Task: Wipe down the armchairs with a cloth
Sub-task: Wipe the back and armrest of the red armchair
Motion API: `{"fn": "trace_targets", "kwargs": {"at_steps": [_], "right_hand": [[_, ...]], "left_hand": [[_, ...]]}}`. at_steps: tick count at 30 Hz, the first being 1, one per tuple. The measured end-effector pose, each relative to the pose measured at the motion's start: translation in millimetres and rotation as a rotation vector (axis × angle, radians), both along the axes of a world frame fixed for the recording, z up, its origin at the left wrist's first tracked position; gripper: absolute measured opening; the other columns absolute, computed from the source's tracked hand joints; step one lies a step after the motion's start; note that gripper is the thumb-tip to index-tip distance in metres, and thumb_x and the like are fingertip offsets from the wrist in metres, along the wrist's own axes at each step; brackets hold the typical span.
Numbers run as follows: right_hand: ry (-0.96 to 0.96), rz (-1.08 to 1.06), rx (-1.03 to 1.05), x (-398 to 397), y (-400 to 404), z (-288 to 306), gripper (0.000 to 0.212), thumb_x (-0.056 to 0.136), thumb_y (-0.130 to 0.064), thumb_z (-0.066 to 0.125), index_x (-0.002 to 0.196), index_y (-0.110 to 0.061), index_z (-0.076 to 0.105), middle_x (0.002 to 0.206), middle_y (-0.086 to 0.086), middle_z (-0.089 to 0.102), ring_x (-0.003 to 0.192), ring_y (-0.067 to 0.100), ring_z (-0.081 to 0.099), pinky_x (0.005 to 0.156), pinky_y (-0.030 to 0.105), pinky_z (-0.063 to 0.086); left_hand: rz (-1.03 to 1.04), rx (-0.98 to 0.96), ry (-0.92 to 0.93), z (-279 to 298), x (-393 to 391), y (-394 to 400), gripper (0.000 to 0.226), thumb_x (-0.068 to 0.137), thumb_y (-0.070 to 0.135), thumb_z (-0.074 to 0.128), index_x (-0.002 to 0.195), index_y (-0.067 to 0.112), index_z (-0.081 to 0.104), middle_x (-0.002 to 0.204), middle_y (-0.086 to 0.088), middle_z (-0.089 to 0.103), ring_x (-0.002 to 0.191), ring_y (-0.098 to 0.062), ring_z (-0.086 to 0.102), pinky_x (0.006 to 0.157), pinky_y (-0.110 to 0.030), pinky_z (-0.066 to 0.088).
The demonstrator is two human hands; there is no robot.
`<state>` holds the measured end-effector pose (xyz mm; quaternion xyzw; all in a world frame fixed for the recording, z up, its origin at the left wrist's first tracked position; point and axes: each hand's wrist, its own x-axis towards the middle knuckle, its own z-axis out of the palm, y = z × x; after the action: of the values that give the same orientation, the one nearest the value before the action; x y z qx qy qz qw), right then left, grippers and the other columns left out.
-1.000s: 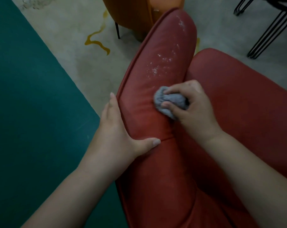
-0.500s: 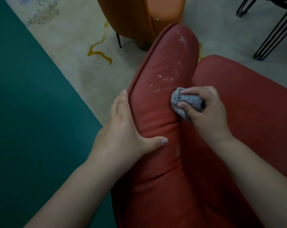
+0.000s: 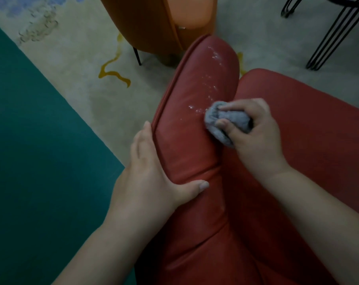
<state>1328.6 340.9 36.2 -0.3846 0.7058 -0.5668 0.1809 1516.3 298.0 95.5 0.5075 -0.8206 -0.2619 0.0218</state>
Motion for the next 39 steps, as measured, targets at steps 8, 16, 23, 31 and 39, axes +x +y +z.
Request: {"fn": "trace_targets", "kwargs": {"at_steps": [8, 16, 23, 31, 39], "right_hand": [[0.043, 0.030, -0.010, 7.0, -19.1, -5.5, 0.025, 0.077, -0.018, 0.076, 0.100, -0.014, 0.069, 0.100, 0.010, 0.049, 0.095, 0.018, 0.053, 0.091, 0.023, 0.043], [0.070, 0.068, -0.105, 9.6, -45.5, 12.6, 0.023, 0.073, -0.027, 0.076, 0.095, -0.022, 0.069, 0.099, 0.007, 0.053, 0.095, 0.011, 0.055, 0.089, 0.018, 0.042], [-0.096, -0.104, 0.047, -14.9, -21.5, -20.8, 0.019, 0.080, -0.011, 0.072, 0.095, -0.021, 0.064, 0.103, 0.011, 0.056, 0.091, -0.002, 0.052, 0.085, 0.003, 0.033], [-0.017, -0.038, -0.131, -27.6, -67.4, 0.0, 0.023, 0.076, -0.022, 0.074, 0.096, -0.026, 0.064, 0.104, 0.010, 0.055, 0.098, -0.001, 0.052, 0.089, 0.005, 0.035], [-0.145, -0.197, -0.051, -45.6, -54.2, -17.3, 0.019, 0.081, -0.020, 0.072, 0.095, -0.030, 0.063, 0.106, 0.009, 0.055, 0.095, -0.003, 0.054, 0.083, 0.001, 0.034]], "left_hand": [[0.000, -0.042, -0.036, -0.1, -3.3, -1.5, 0.138, 0.038, 0.081, 0.064, 0.149, 0.036, -0.006, 0.157, 0.008, 0.010, 0.138, -0.009, 0.025, 0.092, -0.021, 0.026], [-0.035, -0.122, -0.077, -2.1, -20.6, -17.1, 0.141, 0.038, 0.082, 0.060, 0.151, 0.027, -0.002, 0.158, 0.002, 0.013, 0.141, -0.014, 0.025, 0.102, -0.031, 0.034], [-0.084, -0.152, -0.100, -5.5, -42.9, -42.9, 0.139, 0.040, 0.080, 0.061, 0.152, 0.025, 0.000, 0.156, 0.001, 0.016, 0.138, -0.018, 0.031, 0.101, -0.036, 0.038], [-0.115, -0.213, -0.138, -10.2, -84.3, -77.0, 0.138, 0.043, 0.079, 0.062, 0.152, 0.019, 0.003, 0.156, -0.005, 0.021, 0.134, -0.025, 0.038, 0.096, -0.038, 0.041], [-0.076, -0.354, -0.166, -17.5, -85.7, -75.0, 0.128, 0.047, 0.085, 0.054, 0.151, 0.027, 0.006, 0.149, 0.000, 0.034, 0.122, -0.026, 0.050, 0.089, -0.039, 0.046]]}}
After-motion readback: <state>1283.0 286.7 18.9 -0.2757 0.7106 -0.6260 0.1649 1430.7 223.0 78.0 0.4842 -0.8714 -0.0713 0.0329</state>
